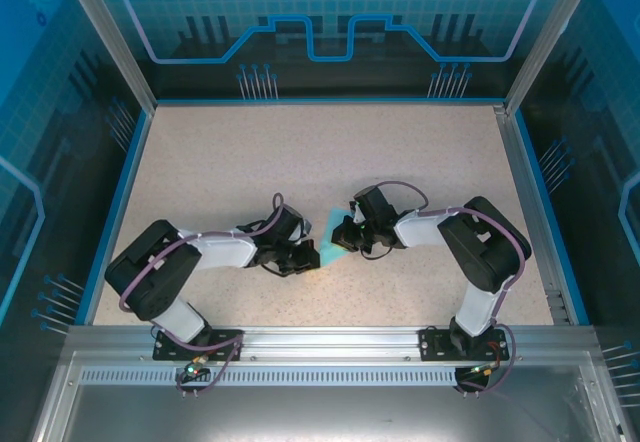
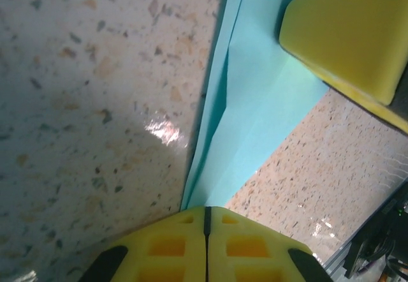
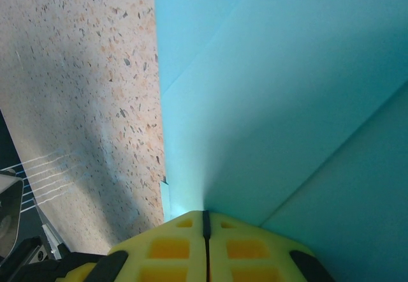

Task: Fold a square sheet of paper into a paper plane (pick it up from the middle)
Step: Fourth fold the wing at the center of the table.

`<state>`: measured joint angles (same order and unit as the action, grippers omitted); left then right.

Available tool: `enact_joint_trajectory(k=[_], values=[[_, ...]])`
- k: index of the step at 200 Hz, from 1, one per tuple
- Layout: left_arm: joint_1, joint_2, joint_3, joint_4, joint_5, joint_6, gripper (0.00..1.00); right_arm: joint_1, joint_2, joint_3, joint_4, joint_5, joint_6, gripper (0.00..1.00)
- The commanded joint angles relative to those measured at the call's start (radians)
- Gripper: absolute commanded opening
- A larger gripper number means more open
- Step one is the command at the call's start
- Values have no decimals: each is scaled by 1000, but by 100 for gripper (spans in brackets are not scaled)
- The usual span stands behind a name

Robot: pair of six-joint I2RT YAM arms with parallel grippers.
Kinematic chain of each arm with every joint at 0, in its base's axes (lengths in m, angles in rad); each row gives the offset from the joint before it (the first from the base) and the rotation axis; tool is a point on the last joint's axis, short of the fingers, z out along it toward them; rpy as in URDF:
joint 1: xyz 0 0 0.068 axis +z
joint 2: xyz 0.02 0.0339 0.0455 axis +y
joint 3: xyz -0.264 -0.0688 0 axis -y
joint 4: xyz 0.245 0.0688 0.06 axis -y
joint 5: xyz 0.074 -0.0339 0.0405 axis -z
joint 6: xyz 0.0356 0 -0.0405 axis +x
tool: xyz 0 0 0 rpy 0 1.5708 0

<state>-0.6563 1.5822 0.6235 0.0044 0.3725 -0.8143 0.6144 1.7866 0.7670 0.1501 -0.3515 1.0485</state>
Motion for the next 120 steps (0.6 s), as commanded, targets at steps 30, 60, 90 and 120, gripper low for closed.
enact_joint_trajectory(k=[30, 60, 90, 120], values=[[5, -17, 112, -81, -10, -6, 5, -8, 85, -41, -148, 103, -16, 6], [5, 41, 126, -67, -15, -8, 5, -7, 90, -39, -146, 98, -16, 6], [5, 53, 110, -87, -38, -2, 4, -7, 89, -33, -147, 96, -17, 6], [5, 45, 67, -107, -74, 1, 4, -8, 91, -29, -149, 94, -21, 6]])
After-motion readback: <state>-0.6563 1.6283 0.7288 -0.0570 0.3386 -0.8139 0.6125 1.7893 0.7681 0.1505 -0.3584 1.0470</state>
